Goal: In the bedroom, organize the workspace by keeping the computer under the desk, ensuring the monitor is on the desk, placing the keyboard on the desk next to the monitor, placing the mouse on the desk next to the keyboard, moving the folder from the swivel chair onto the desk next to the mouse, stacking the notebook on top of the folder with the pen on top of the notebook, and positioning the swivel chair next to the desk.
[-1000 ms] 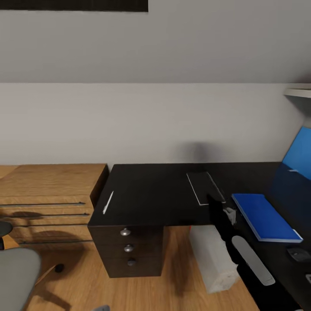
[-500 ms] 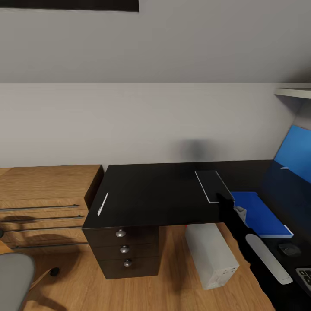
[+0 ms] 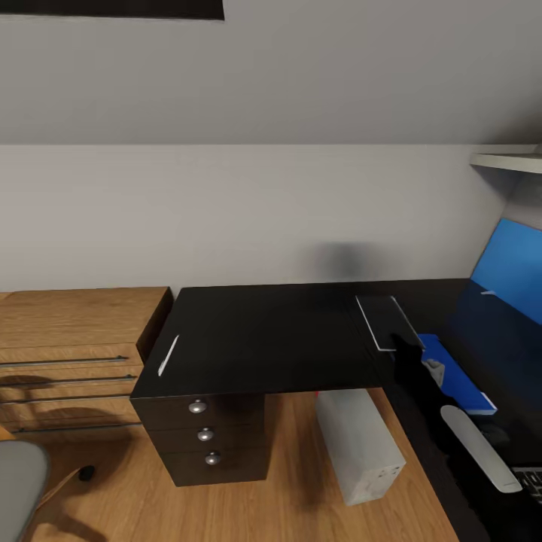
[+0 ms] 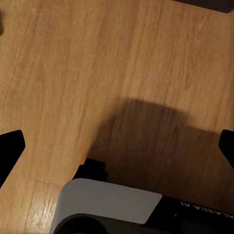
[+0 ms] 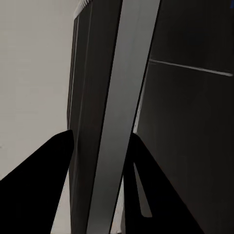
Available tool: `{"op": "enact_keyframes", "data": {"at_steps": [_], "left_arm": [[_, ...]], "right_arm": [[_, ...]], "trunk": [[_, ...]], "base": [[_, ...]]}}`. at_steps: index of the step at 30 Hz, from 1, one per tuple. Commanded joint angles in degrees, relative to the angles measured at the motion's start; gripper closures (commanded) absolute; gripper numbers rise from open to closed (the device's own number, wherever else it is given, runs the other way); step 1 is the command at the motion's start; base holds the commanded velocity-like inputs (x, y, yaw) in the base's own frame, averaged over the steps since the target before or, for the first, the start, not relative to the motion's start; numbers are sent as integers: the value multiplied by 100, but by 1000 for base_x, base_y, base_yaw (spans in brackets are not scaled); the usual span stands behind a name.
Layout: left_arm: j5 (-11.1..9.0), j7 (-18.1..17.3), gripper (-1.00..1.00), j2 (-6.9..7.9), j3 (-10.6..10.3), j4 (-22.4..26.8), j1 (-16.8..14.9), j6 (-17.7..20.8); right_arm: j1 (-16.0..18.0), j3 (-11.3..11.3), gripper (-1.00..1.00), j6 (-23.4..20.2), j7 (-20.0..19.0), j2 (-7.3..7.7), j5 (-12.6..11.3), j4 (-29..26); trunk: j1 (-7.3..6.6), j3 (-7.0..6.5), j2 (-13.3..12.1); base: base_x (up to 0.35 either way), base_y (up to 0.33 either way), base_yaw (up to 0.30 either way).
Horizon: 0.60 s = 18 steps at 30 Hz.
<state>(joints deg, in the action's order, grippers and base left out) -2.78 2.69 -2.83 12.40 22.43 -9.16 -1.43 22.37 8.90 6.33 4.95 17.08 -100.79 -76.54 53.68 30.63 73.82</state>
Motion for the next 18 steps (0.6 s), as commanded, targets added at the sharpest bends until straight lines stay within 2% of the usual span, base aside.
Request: {"op": "enact_keyframes", "data": {"at_steps": [1, 5, 10, 11, 12, 14, 16, 18], "left_arm": [[-29, 12, -100, -2, 5, -1, -4, -15], [-29, 12, -100, 1, 6, -1, -2, -15], [-29, 12, -100, 1, 8, -1, -3, -11], [-30, 12, -100, 2, 6, -6, -2, -8], [-30, 12, -100, 2, 7, -7, -1, -8], [-29, 12, -100, 0, 5, -9, -3, -7], [-29, 12, -100, -1, 5, -9, -2, -7], [-31, 12, -100, -5, 1, -10, -2, -7]], "right_arm": [[4, -13, 100, 51, 17, 7, -56, -3], [4, -134, 100, 52, 21, 14, -48, 17], [4, -453, 100, -7, 40, 51, -42, 237], [4, -625, 100, -149, 71, 173, -22, 380], [4, -654, 100, -179, 88, 215, -22, 420], [7, -807, 100, -265, 174, 417, -25, 592], [11, -885, 100, -302, 212, 505, -23, 670], [22, -987, 100, -467, 262, 680, -15, 828]], "trunk": [[0, 6, 3], [0, 6, 3], [0, 6, 3], [0, 6, 3], [0, 6, 3], [0, 6, 3], [0, 6, 3], [0, 6, 3]], "base": [[0, -18, 0], [0, -9, 0], [0, -2, 0], [0, 0, 0], [0, 0, 0], [0, 0, 0], [0, 0, 0], [0, 0, 0]]}}
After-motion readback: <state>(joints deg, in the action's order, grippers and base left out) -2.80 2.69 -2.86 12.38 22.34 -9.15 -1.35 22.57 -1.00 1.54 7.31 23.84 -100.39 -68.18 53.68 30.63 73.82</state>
